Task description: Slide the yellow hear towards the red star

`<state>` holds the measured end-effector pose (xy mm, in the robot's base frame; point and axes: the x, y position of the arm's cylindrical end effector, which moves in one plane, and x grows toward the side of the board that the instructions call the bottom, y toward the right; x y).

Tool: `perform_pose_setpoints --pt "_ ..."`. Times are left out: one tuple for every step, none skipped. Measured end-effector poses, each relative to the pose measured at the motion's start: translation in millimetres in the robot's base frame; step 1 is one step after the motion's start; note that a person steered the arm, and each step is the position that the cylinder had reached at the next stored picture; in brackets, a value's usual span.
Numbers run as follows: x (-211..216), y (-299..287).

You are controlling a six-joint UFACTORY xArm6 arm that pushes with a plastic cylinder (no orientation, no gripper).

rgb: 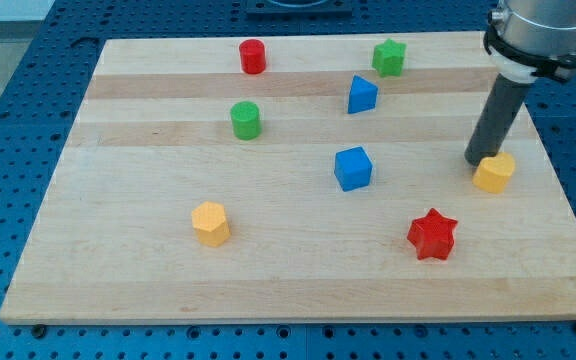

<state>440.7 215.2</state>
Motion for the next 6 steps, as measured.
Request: perform_pose_setpoints --pt "4.1 4.6" --pt "-8.2 -5.0" --pt "-37.4 -1.3" --pt "-42.2 57.3" --pt "-35.6 76.4" --pt "-10.9 69.9"
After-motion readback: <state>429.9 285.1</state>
